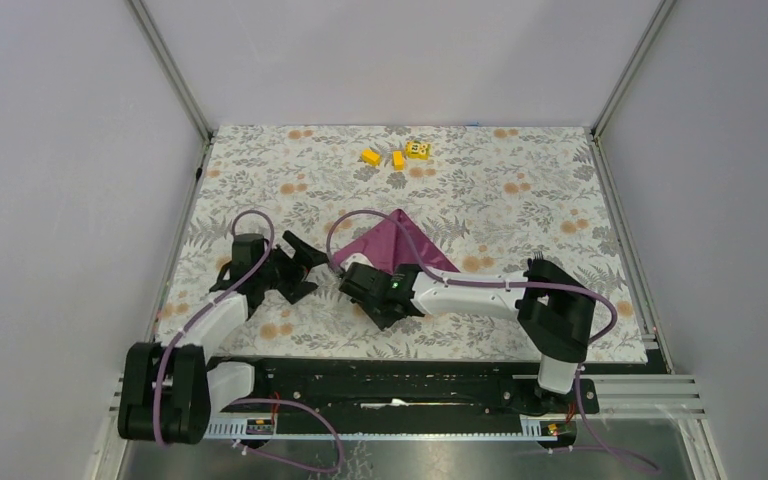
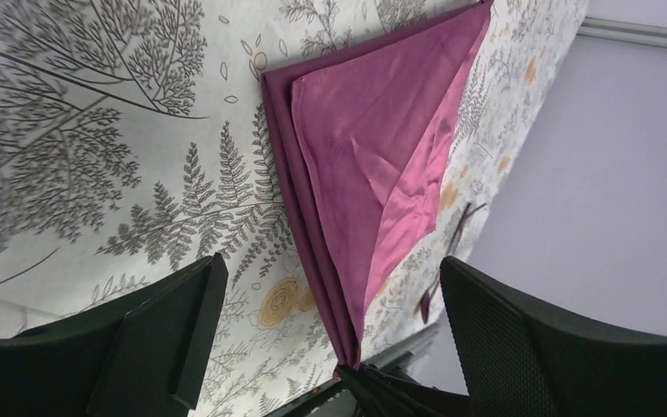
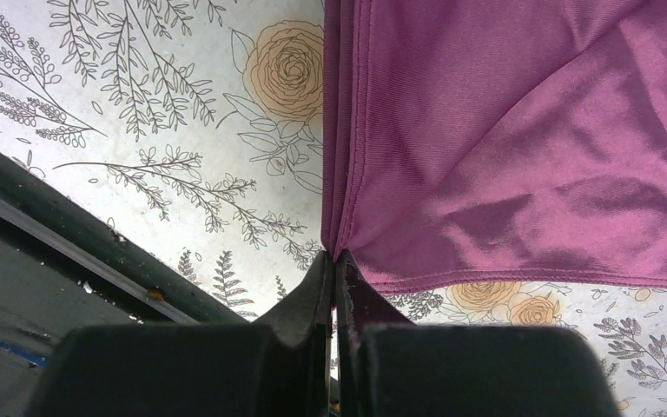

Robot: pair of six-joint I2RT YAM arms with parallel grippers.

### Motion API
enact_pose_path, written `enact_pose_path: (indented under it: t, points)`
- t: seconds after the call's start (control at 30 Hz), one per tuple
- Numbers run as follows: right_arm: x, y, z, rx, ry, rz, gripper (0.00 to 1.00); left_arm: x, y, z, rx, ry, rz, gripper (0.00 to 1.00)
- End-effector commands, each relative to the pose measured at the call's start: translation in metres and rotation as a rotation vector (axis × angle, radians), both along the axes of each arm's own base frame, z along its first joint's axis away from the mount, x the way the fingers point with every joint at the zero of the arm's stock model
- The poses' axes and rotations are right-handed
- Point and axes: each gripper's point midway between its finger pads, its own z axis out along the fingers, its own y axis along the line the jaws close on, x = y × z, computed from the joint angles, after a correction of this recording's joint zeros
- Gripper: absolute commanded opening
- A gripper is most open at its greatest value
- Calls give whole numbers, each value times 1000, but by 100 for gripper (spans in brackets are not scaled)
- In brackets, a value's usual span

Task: Fold the napkin into a case and place the utensils inside
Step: Pick up the upper triangle-folded napkin from the center of the board.

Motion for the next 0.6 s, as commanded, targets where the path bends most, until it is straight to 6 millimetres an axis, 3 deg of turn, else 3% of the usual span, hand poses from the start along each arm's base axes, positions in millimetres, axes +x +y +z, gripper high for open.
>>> enact_pose_path:
  t: [0.0,0.1,0.17,0.33,0.57]
  points:
    - [4,5,21,82,-4,-24,0,19,-25,18,-226,-93,-34,99]
    - [5,5,28,103,-4,-24,0,20,-33,7,-296,-69,-26,96]
    - [6,5,32,115,-10,-27,0,20,-37,-4,-296,-46,-6,85]
    - [7,4,35,138,-8,-35,0,21,-39,-30,-249,-20,57,73]
    - [7,2,37,152,-8,-32,0,31,-33,-45,-214,-26,106,54]
